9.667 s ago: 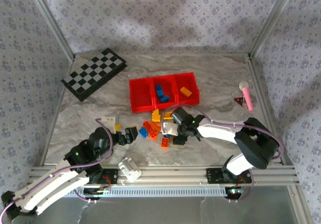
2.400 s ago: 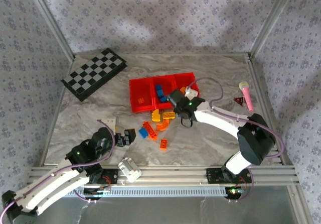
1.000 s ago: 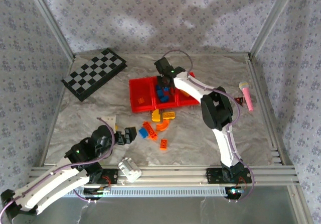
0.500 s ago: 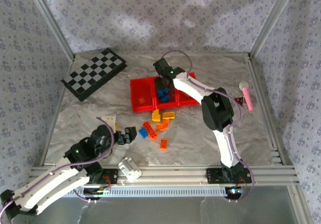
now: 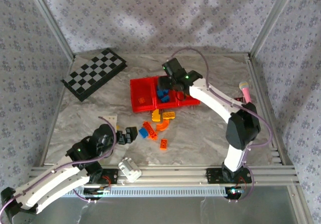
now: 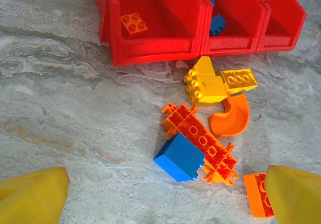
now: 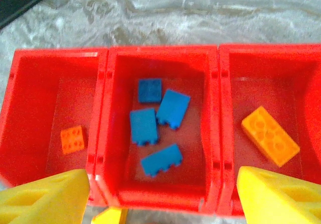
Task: Sort the legos into containers by color
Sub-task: Pick up the lego from the bottom-center of the table.
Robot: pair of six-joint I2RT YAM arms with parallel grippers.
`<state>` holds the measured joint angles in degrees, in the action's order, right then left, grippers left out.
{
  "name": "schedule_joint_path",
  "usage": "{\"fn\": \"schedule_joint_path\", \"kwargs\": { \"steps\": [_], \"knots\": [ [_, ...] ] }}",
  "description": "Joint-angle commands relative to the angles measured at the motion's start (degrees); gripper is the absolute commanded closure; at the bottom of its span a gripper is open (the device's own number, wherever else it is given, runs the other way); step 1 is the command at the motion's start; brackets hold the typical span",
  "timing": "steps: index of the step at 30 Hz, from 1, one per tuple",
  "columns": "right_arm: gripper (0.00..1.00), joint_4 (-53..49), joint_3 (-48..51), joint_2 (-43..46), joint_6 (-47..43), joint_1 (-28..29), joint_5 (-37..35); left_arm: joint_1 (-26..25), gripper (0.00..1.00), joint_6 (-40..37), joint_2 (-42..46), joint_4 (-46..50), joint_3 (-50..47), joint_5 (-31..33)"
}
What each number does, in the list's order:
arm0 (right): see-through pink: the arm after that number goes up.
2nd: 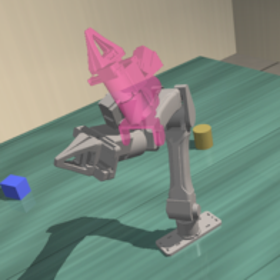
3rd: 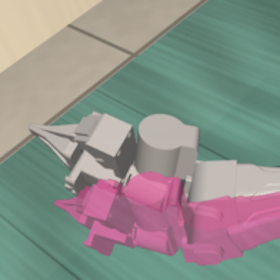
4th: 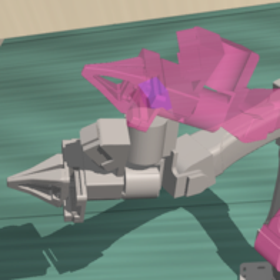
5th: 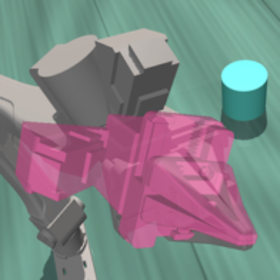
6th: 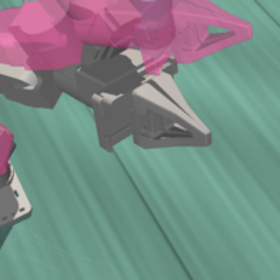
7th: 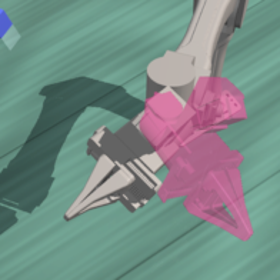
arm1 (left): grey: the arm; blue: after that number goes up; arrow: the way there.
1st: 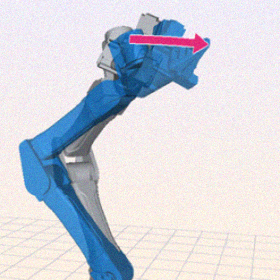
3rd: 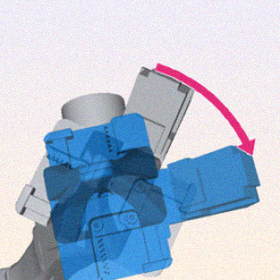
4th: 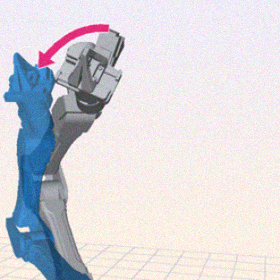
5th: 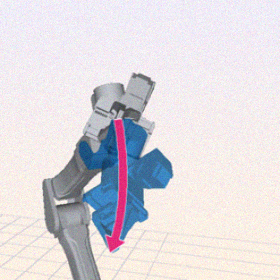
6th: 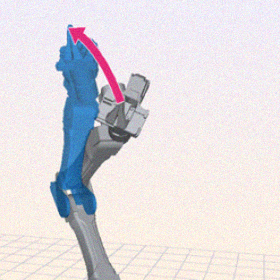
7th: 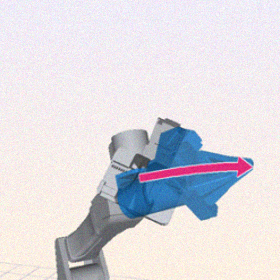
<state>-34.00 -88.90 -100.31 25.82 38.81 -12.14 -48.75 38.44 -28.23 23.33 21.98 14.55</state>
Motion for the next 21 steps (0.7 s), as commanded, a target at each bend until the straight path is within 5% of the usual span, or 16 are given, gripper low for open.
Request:
{"fn": "schedule_joint_path", "kwargs": {
  "steps": [1,10,21],
  "knots": [
    [0.18,-0.71,6.15,5.07,7.8,2.82,1.38,0.22,0.0,-0.27,-0.33,-2.74,0.46,-0.53],
    [0.15,1.53,23.36,14.55,24.76,14.45,0.45,0.15,0.0,0.32,0.23,-3.65,-1.09,-0.15],
    [0.11,-3.89,27.47,10.09,36.35,26.66,6.29,0.06,0.0,1.0,2.02,-2.24,-1.92,-0.2]
  ]
}}
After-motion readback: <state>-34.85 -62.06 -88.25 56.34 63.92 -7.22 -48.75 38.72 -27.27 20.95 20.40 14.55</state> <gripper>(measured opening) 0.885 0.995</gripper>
